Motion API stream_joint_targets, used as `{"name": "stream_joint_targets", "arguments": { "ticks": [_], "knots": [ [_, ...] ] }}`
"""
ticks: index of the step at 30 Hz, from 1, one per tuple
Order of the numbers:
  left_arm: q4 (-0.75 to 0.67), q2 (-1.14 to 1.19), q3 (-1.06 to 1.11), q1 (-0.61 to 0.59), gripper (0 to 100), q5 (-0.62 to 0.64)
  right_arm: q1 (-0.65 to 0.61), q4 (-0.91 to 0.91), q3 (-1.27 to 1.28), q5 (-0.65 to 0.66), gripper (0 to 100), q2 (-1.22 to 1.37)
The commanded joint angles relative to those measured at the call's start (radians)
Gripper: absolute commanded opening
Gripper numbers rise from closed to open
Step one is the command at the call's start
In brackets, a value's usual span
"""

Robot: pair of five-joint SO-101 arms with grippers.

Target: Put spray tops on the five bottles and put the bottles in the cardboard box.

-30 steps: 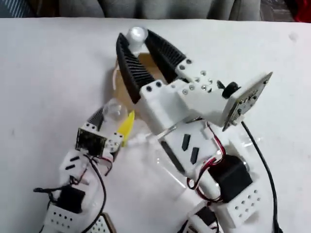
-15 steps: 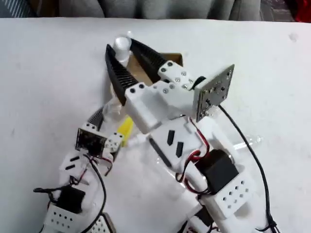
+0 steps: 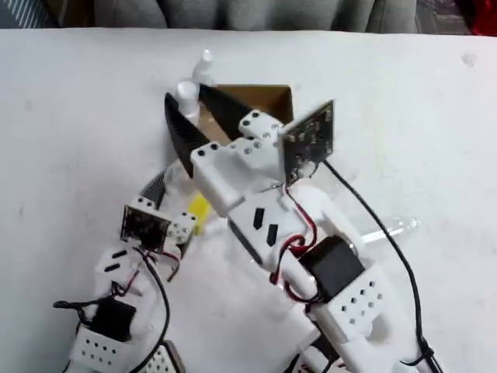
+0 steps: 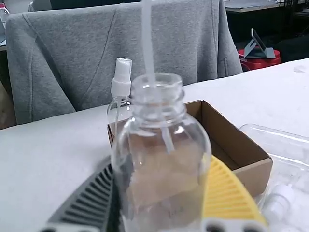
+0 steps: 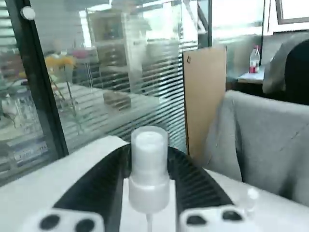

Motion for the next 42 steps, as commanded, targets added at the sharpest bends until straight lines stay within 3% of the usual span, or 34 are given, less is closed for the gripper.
{"name": "stream_joint_targets", "arguments": {
  "ticks": [1, 17, 26, 33, 42],
  "knots": [
    [-0.023, -0.018, -0.002, 0.012, 2, -0.002, -0.004, -0.019, 0.040, 0.012, 1.5, -0.007],
    [-0.025, -0.018, -0.002, 0.012, 2, -0.002, -0.054, -0.008, 0.173, 0.012, 1.5, 0.001],
    [-0.025, -0.018, -0.002, 0.012, 2, -0.002, -0.081, 0.133, 0.166, 0.012, 2.3, -0.002],
    [-0.028, -0.018, -0.002, 0.012, 2, -0.002, -0.081, 0.251, 0.091, 0.014, 20.4, 0.001],
    [-0.029, -0.018, -0.002, -0.028, 2, 0.005, -0.074, 0.467, -0.149, 0.014, 22.2, -0.001]
  ]
}}
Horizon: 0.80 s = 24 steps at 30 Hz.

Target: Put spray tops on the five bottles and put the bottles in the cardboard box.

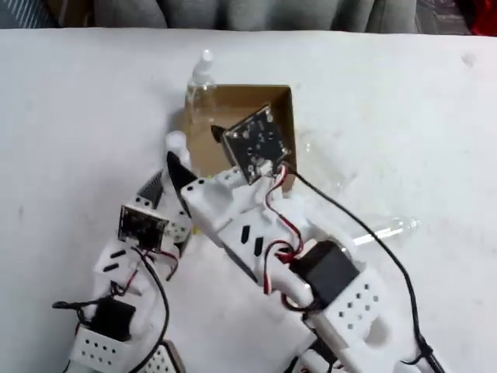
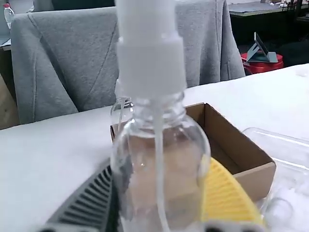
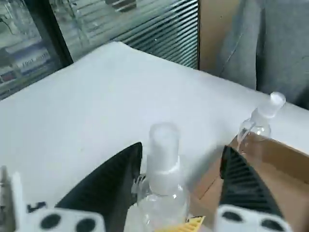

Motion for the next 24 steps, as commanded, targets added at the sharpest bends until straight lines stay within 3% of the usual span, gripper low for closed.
{"name": "stream_joint_targets", "arguments": {
  "ticks": [1, 6, 11, 15, 19, 21, 24],
  "knots": [
    [-0.029, -0.018, -0.002, -0.016, 2, 0.005, -0.002, 0.093, -0.144, 0.014, 22.0, -0.008],
    [-0.029, -0.018, -0.002, -0.016, 2, 0.005, 0.045, 0.220, -0.175, 0.018, 20.7, -0.018],
    [-0.023, -0.018, -0.002, -0.016, 2, 0.006, 0.223, 0.348, -0.170, 0.018, 1.6, -0.044],
    [-0.023, -0.018, -0.009, -0.016, 2, 0.008, 0.374, 0.479, -0.146, 0.021, 5.9, -0.085],
    [-0.021, -0.018, -0.040, -0.042, 2, 0.008, 0.515, 0.501, -0.002, 0.025, 5.6, -0.136],
    [-0.021, -0.013, -0.072, -0.081, 2, 0.008, 0.579, 0.504, 0.107, 0.137, 6.0, -0.170],
    [0.032, -0.012, -0.129, -0.122, 2, 0.008, 0.730, 0.472, 0.259, 0.440, 5.7, -0.220]
  ]
}}
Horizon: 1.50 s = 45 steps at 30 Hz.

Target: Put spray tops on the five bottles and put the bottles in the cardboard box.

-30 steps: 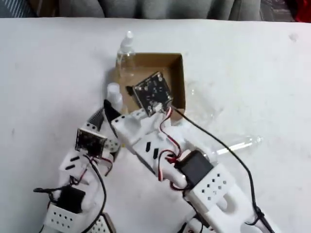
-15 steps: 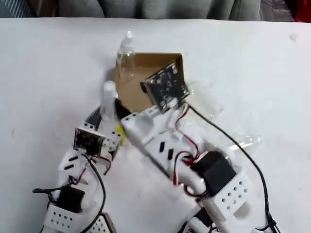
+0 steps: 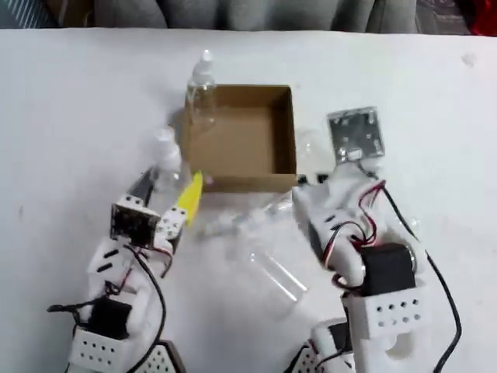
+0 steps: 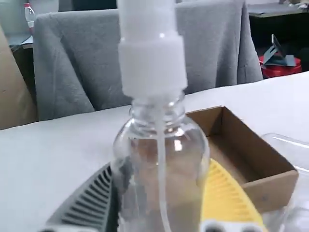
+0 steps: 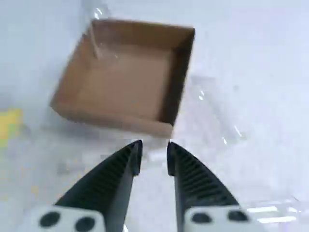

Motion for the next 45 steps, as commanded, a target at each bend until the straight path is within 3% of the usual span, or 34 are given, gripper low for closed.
{"name": "stream_joint_targets", "arguments": {
  "ticks": [1, 4, 8, 12, 16, 19, 23, 29, 45],
  "knots": [
    [0.072, -0.012, -0.144, -0.061, 2, 0.008, 0.226, -0.047, 0.192, 0.388, 5.0, -0.079],
    [0.181, -0.010, -0.219, -0.062, 2, 0.009, 0.357, -0.128, 0.336, 0.400, 1.4, -0.127],
    [0.236, -0.008, -0.301, -0.068, 2, 0.009, 0.440, -0.211, 0.522, 0.405, 1.6, -0.185],
    [0.242, 0.062, -0.377, -0.068, 2, 0.009, 0.458, -0.286, 0.681, 0.407, 1.6, -0.246],
    [0.224, 0.289, -0.531, -0.067, 2, 0.009, 0.441, -0.344, 0.781, 0.408, 1.7, -0.291],
    [0.110, 0.466, -0.624, -0.061, 2, 0.017, 0.438, -0.344, 0.799, 0.408, 1.7, -0.306],
    [-0.037, 0.642, -0.683, -0.068, 2, 0.155, 0.453, -0.334, 0.816, 0.459, 1.7, -0.306],
    [-0.307, 0.845, -0.680, -0.061, 2, 0.255, 0.458, -0.335, 0.832, 0.471, 1.6, -0.306],
    [-0.982, 1.474, -0.689, -0.061, 2, 0.261, 0.453, -0.335, 0.839, 0.512, 1.6, -0.306]
  ]
}}
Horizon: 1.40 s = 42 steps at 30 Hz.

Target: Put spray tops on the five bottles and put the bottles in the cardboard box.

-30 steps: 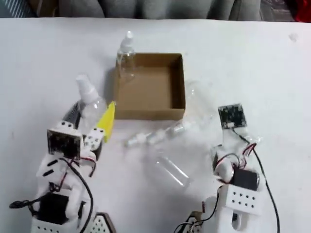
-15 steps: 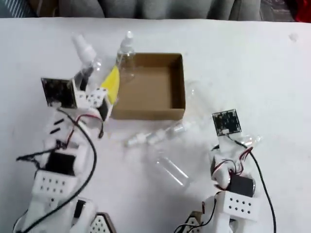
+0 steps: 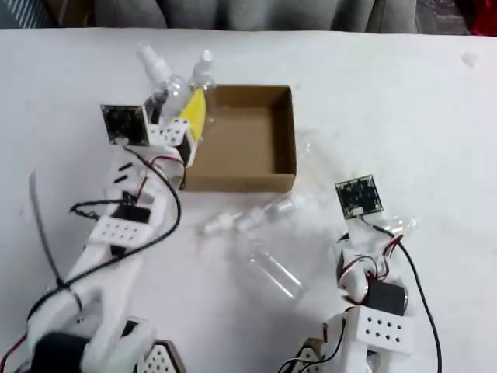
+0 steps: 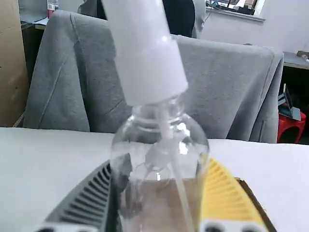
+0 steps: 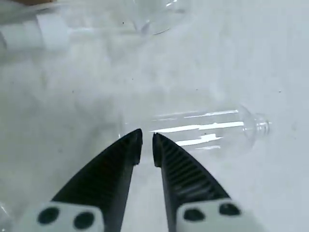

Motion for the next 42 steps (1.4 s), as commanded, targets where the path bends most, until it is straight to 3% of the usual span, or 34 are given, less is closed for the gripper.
{"name": "stream_joint_targets", "arguments": {
  "ticks": [1, 20, 24, 42],
  "knots": [
    [-0.180, 0.134, -0.078, -0.001, 2, 0.011, 0.010, 0.008, 0.011, 0.014, 1.6, -0.001],
    [-0.577, 0.641, -0.201, 0.050, 2, -0.020, 0.008, -0.041, 0.037, 0.015, 1.7, -0.001],
    [-0.615, 0.723, -0.245, 0.050, 2, -0.097, 0.008, -0.041, 0.037, 0.017, 1.7, -0.001],
    [-0.634, 0.903, -0.365, 0.039, 2, -0.103, 0.008, -0.041, 0.038, 0.049, 1.7, -0.001]
  ]
}}
